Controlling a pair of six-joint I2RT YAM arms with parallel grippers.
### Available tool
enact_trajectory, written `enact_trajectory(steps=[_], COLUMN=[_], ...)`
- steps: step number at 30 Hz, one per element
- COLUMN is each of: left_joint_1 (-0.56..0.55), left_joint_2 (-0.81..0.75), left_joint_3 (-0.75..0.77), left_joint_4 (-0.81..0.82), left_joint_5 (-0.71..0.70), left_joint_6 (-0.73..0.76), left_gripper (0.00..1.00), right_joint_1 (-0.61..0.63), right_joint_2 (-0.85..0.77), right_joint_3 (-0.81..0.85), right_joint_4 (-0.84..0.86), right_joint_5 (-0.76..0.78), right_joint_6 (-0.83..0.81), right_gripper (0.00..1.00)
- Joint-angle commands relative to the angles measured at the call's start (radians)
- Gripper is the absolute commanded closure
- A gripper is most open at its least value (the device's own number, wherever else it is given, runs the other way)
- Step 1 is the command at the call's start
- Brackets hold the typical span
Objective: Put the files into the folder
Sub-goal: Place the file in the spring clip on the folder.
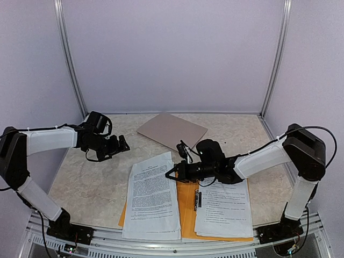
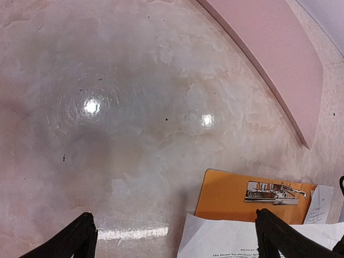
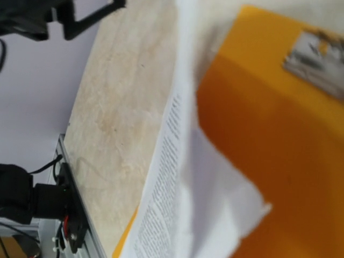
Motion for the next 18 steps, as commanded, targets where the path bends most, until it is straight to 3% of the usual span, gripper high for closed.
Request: enact_trajectory(steps=[1, 7, 18], left_joint_1=[-0.038, -0.087, -0.122], left_joint_2=[-0.054, -0.159, -0.258], left_joint_3=[-0.018, -0.087, -0.12], left_joint_4=[-0.017, -0.014, -0.036], left_joint_5=[-0.024, -0.059, -0.07], left_joint_6=[-0.001, -0.032, -0.034], left_gripper=[0.01, 0.01, 0.01], right_joint_1=[0.064, 0.103, 0.136], right_joint_2=[-0.043, -0.065, 0.008], right_joint_3=[-0.077, -0.214, -0.295], right_joint_4=[0.092, 0.219, 0.411], right_joint_5=[0.133, 0.181, 0.224], right_joint_6=[0.14, 0.311, 0.488], right_gripper=[1.0, 1.0, 1.0])
